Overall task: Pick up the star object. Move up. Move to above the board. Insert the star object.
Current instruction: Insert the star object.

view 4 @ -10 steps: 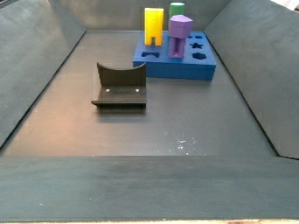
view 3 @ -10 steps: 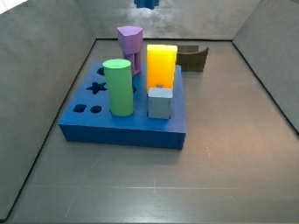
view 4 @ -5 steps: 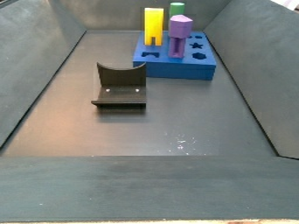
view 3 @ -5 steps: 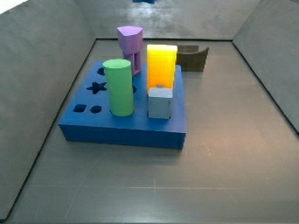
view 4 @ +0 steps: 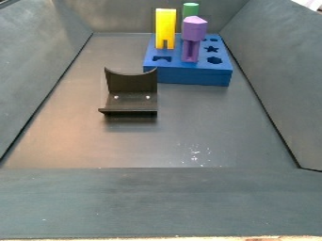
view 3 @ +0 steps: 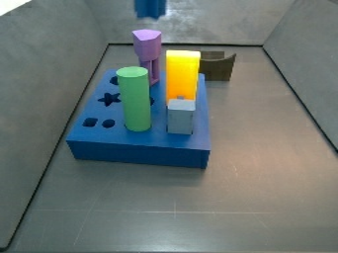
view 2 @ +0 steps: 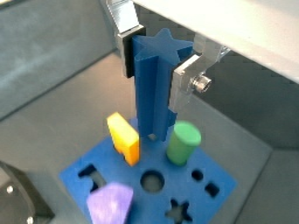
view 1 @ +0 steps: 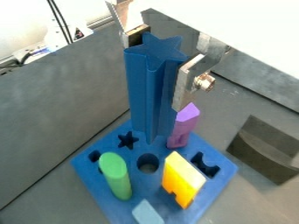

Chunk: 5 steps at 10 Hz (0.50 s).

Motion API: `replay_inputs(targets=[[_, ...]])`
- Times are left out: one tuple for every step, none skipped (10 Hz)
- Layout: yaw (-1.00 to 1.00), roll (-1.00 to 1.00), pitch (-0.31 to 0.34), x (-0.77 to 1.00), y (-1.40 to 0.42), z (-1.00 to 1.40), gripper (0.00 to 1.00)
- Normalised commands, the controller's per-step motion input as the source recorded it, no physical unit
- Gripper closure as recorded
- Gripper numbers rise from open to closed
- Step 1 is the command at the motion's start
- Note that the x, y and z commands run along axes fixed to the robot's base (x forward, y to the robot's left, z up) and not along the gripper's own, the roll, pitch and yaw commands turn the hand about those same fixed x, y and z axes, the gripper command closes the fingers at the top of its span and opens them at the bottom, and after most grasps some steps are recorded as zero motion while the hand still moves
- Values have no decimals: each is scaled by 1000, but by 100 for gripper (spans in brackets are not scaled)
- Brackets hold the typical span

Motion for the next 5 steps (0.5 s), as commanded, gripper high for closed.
replay_inputs(targets=[[-334,-223,-160,-617,346,-680,100],[-369,-257,-180,-626,269,-629,100],[-337,-289,-203,-597,260,-551,100],[-277,-289,-227,-614,303,-506,100],[-240,-236,-239,-694,340,-566,100]])
